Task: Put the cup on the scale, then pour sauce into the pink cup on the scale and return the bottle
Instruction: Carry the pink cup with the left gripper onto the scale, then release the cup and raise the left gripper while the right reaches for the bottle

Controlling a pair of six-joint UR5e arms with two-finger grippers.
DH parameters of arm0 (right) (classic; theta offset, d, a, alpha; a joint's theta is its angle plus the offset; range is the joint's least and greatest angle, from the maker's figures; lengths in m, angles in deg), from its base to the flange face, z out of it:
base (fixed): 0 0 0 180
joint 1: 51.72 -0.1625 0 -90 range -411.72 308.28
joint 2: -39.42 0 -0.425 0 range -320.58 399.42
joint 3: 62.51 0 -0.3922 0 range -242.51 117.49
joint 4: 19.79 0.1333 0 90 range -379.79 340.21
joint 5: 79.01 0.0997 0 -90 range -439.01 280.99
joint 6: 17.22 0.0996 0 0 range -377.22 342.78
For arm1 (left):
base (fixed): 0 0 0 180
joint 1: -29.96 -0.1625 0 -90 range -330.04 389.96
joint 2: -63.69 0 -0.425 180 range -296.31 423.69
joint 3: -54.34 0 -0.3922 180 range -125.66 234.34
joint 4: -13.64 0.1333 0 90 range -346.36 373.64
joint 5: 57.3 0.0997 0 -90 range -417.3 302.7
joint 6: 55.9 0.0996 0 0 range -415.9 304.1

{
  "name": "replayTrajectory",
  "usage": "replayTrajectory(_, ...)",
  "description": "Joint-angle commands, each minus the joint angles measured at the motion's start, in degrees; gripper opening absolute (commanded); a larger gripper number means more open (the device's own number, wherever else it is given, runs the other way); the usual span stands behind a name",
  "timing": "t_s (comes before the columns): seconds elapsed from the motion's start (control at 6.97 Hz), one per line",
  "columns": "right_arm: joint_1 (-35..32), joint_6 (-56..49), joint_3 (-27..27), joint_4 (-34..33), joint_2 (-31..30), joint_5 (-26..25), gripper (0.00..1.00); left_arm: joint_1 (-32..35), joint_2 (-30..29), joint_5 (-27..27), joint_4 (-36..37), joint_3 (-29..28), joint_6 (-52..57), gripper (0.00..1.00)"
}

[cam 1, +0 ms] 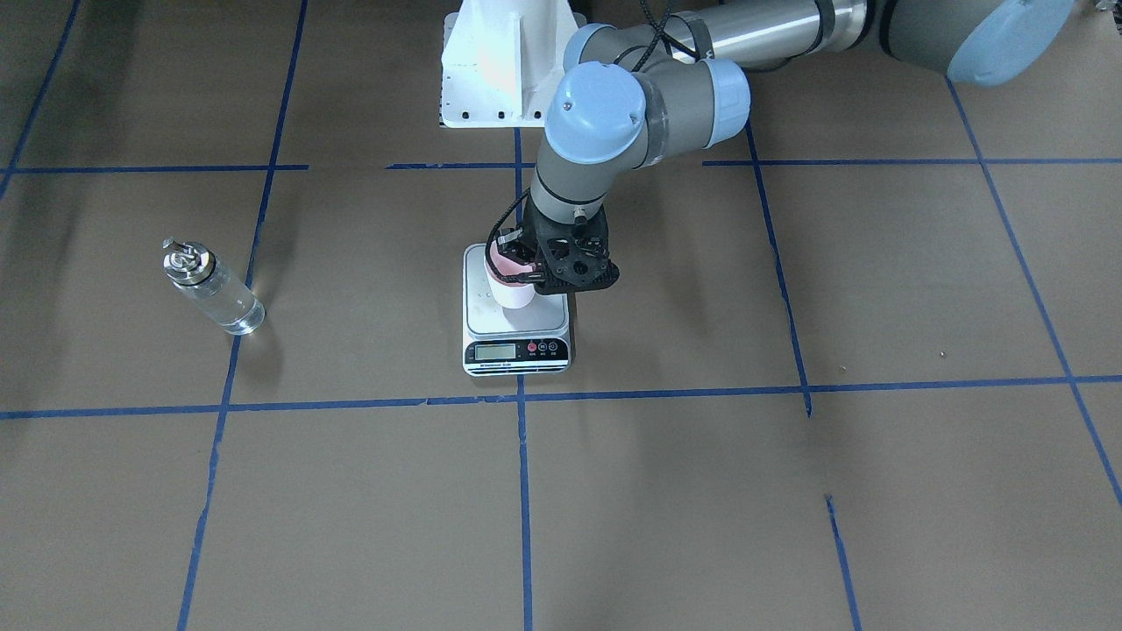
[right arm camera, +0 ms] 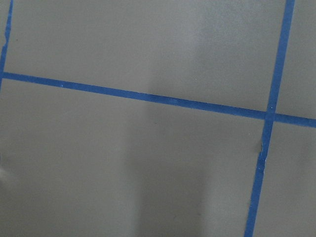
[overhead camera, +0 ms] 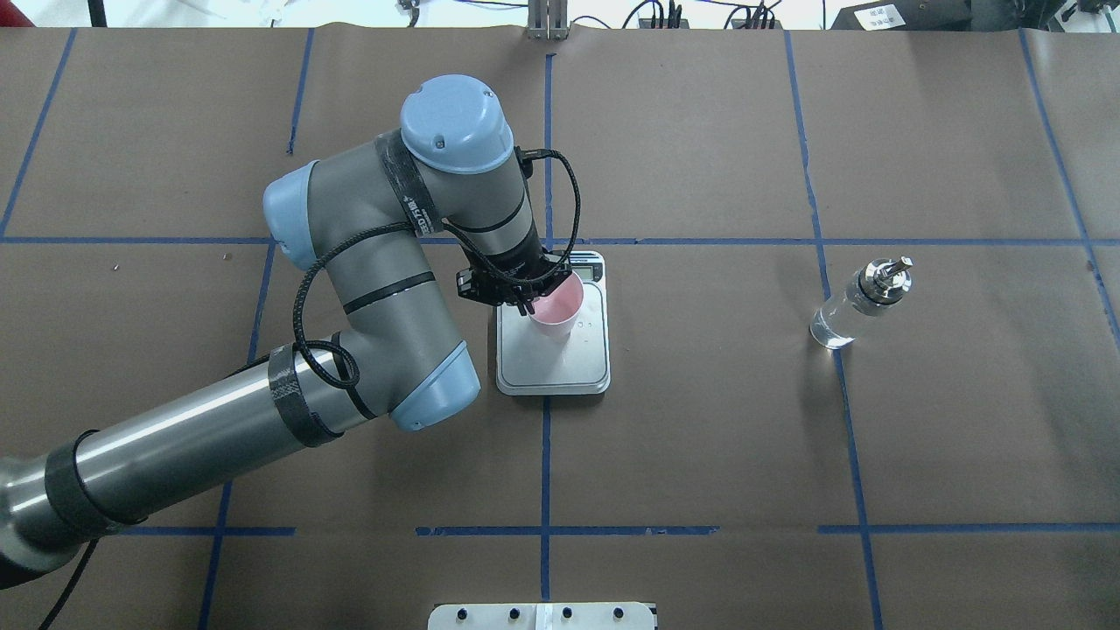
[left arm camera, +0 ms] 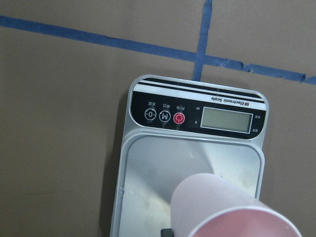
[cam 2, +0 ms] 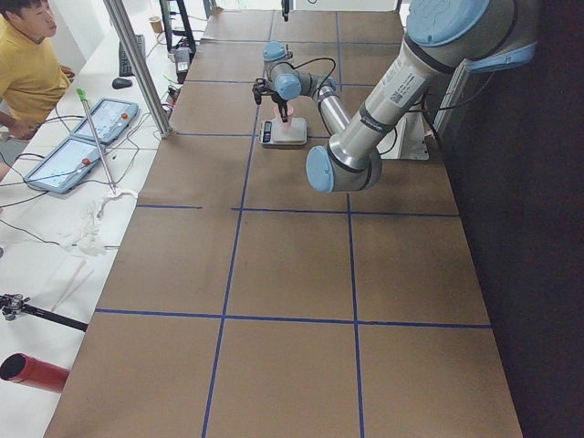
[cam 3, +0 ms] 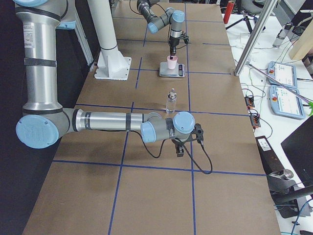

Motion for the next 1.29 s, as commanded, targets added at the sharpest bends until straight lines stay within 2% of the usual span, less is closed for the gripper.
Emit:
replayTrajectory(0.0, 0.1, 0.0, -0.2, 0.0, 0.1, 0.0, 1.0, -0.2, 0.0, 0.3, 0.0, -0.1, -0.1, 0.25)
replayTrajectory(0.14, 0.1, 0.0, -0.2, 0.0, 0.3, -0.1, 1.0, -0.2, 0.5, 0.4, 0.0, 0.0, -0.1, 0.36)
replayTrajectory(0.29, 0.4, 0.0, 0.0, 0.1, 0.4, -0.1, 1.0, -0.1, 0.7, 0.2, 0.0, 0.8, -0.1, 0.37)
replayTrajectory(0.43, 1.4, 1.3, 0.7, 0.2, 1.2, -0.1, 1.0, 1.0, 2.0, -0.2, 0.8, 6.9, 0.1, 0.37)
replayTrajectory(0.57, 4.2, 6.7, 2.9, 1.2, 1.2, -0.2, 1.0, 4.5, 6.7, -0.3, 2.9, 17.4, 0.8, 0.38)
replayTrajectory(0.72, 7.8, 18.9, 5.7, 6.8, 0.8, -0.3, 1.0, 8.2, 11.1, -0.6, 3.0, 23.7, 3.8, 0.39)
replayTrajectory(0.86, 13.9, 33.0, 7.5, 17.4, -0.1, -3.7, 1.0, 12.1, 13.7, -1.8, 2.9, 25.0, 11.5, 0.44)
replayTrajectory(1.0, 20.6, 42.0, 11.3, 25.0, -3.5, -9.2, 1.0, 15.7, 16.4, -4.6, 2.9, 24.7, 20.4, 0.46)
replayTrajectory(1.15, 25.7, 48.9, 16.5, 25.3, -5.7, -12.5, 1.0, 18.2, 17.4, -4.8, 2.9, 24.2, 22.9, 0.46)
